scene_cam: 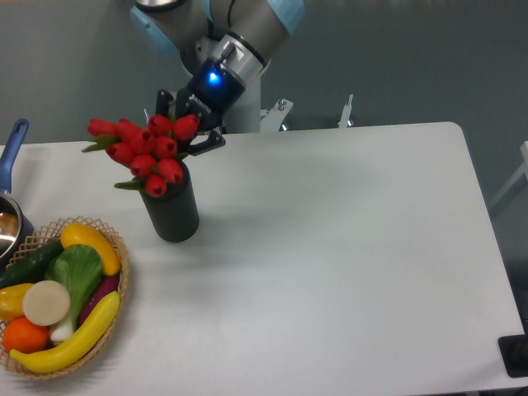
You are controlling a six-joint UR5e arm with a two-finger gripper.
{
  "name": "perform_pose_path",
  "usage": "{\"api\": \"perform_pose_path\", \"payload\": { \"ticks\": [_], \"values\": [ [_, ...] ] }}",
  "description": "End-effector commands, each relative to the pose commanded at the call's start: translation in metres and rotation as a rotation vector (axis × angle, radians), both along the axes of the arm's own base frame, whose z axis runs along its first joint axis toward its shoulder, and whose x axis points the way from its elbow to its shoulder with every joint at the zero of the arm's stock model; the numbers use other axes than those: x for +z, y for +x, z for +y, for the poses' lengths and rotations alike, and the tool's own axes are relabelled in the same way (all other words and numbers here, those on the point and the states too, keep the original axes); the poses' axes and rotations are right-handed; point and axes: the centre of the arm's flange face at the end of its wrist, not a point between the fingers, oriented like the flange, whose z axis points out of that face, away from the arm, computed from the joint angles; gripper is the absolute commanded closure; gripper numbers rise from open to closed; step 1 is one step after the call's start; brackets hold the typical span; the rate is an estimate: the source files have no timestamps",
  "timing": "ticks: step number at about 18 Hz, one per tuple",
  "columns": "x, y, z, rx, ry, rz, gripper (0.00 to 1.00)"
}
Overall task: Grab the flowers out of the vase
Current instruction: 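Lift the gripped tulips up and out of the black vase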
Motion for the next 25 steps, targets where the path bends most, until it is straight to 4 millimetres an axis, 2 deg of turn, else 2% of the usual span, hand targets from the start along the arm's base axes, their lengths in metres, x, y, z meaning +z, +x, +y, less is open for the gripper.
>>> {"api": "perform_pose_path", "payload": {
  "ticks": [8, 13, 16, 20, 23, 25],
  "values": [
    [0.082, -0.017, 0.006, 0.072, 0.053, -0.098, 1.00],
    [0.111, -0.015, -0.003, 0.090, 0.089, -0.076, 1.00],
    [0.113, -0.019, -0.009, 0.115, 0.085, -0.064, 1.00],
    [0.116, -0.058, -0.031, 0.213, 0.069, 0.056, 1.00],
    [0.091, -0.086, -0.042, 0.280, -0.097, 0.309, 1.00],
    [0.067, -0.110, -0.041, 0.315, -0.207, 0.342, 1.00]
  ]
}}
